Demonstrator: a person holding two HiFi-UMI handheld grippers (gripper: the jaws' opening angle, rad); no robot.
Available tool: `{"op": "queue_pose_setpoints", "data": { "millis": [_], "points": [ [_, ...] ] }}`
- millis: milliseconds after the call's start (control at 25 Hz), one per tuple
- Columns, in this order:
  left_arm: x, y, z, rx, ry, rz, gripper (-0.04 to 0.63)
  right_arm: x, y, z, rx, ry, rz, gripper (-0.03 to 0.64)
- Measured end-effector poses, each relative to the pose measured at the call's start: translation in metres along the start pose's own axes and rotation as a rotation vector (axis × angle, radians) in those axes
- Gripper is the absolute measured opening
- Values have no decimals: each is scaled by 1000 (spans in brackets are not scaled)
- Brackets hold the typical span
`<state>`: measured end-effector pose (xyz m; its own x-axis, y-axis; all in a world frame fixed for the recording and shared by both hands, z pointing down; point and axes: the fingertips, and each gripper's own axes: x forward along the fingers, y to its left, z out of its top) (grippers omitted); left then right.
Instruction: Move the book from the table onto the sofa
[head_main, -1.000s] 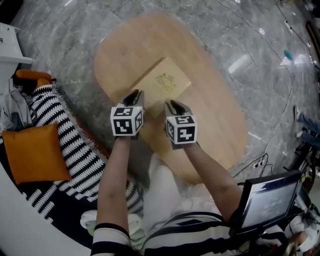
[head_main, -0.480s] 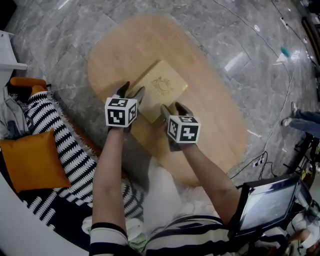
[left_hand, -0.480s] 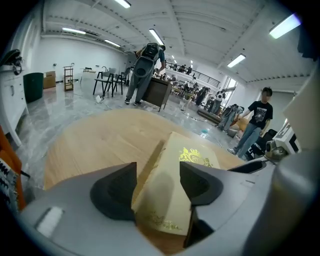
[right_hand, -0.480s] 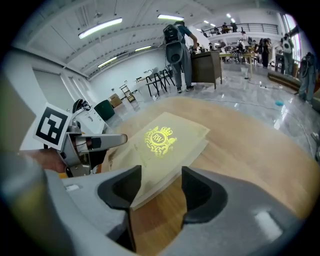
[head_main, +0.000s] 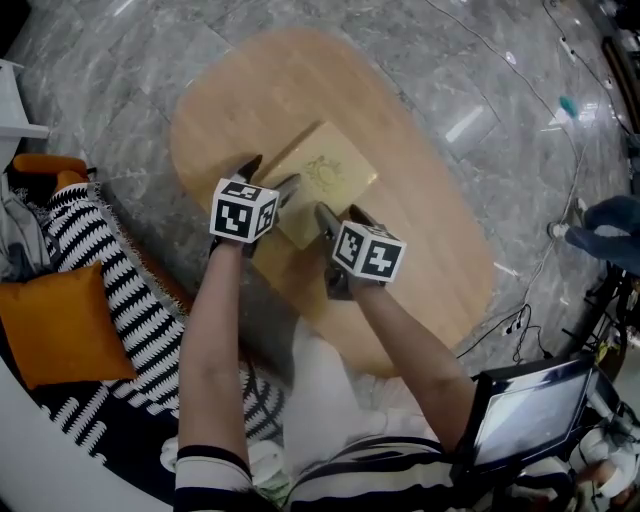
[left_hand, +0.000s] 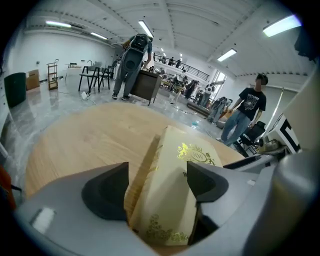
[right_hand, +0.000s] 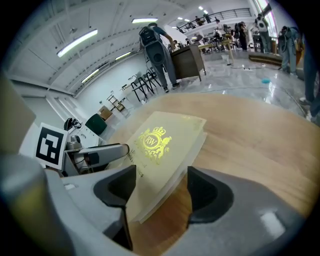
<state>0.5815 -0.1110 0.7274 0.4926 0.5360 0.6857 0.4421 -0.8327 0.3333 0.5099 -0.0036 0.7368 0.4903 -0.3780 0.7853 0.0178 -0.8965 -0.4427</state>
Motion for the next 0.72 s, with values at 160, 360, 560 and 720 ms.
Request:
{"op": "queue_pose_setpoints", "data": {
  "millis": [160,360,560,720],
  "points": [
    [8,-8,1,14,2,-47,362,9,0,0,72,18,18,310],
    [9,-16,-1,78,-5,-55,362,13,-2,0,100,25,16,310],
    [5,-28,-10,129,5,-98,340,11,-5,0,79,21,13,308],
    [2,-37,-17,108,16,-112,319,8,-8,1,45,31,22,296]
  ]
}}
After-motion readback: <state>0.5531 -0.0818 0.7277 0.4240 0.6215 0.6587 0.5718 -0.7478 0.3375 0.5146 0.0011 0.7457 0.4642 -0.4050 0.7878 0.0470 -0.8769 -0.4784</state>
